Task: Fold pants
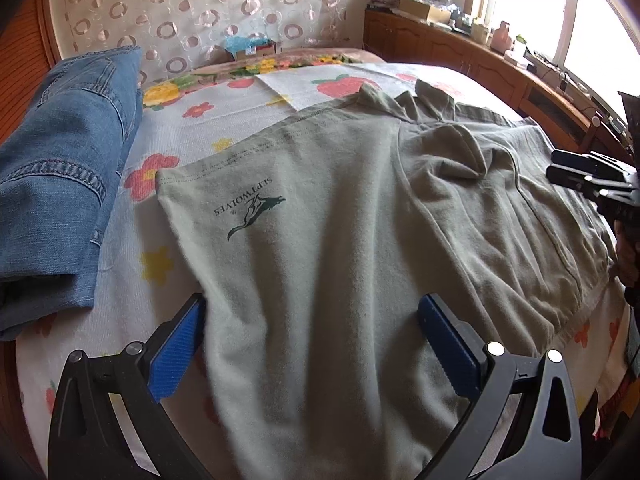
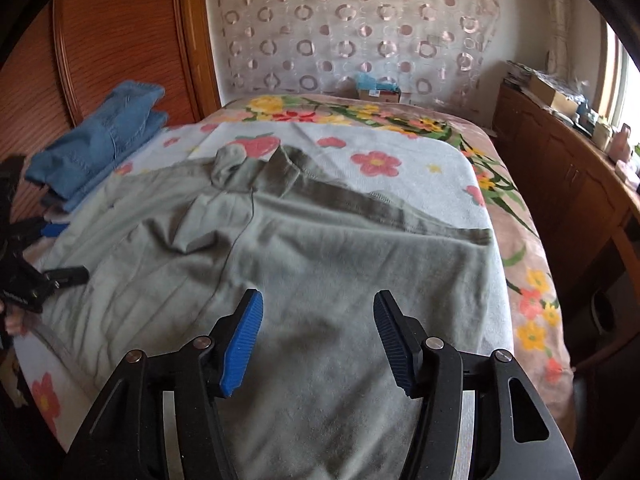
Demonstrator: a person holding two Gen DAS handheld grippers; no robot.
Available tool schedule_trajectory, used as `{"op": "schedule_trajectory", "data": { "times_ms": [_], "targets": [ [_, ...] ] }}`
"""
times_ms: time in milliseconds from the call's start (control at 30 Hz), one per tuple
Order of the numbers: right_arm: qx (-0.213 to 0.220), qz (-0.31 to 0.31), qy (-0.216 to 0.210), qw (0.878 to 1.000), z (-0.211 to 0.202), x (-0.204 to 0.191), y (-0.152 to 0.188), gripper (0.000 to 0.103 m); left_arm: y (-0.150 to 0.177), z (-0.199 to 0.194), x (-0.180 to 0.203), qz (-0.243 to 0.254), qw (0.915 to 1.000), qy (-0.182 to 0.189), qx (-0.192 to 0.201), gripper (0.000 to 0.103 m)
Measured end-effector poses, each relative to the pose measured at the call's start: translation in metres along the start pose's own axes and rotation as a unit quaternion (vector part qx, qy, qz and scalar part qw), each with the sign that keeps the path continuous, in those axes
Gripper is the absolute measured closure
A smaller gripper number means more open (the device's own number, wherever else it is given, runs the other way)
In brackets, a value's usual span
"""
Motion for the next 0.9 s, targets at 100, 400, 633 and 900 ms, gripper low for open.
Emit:
{"op": "schedule_trajectory", "data": {
  "times_ms": [100,400,633,900],
  "targets": [
    [-0.006,-0.007,-0.003,1.000,-0.017,-0.003,0.001,0.043,-0.011,-0.016,-0.007,-0.006,0.9993,0.005,0.036,0.000],
    [-0.033,-0.001,0.015,0.999,-0.037,0.004,0.005,0.043,-0.043,-0.007,-0.046,-0.056,0.9971,0.006,0.051,0.023],
    [-0.034,-0.011,0.017,0.999,-0.018,0.001,-0.006,0.043,-0.038,0.015,-0.054,-0.043,0.9973,-0.051,0.030,0.047],
    [-0.034,-0.016,0.020,0.999,0.004,-0.001,-0.008,0.043,-0.029,0.020,-0.060,-0.039,0.9977,-0.052,0.017,0.082]
  ]
}}
Point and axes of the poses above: each gripper's, at about its wrist camera, not at the fingertips, and z roughly the way its jaws point, x to its right, y to its underside, the point moved 1 cm from there along z, roughly the way its jaws point, and after that the axes turned 14 degrees about x, right-handed, at the moved point
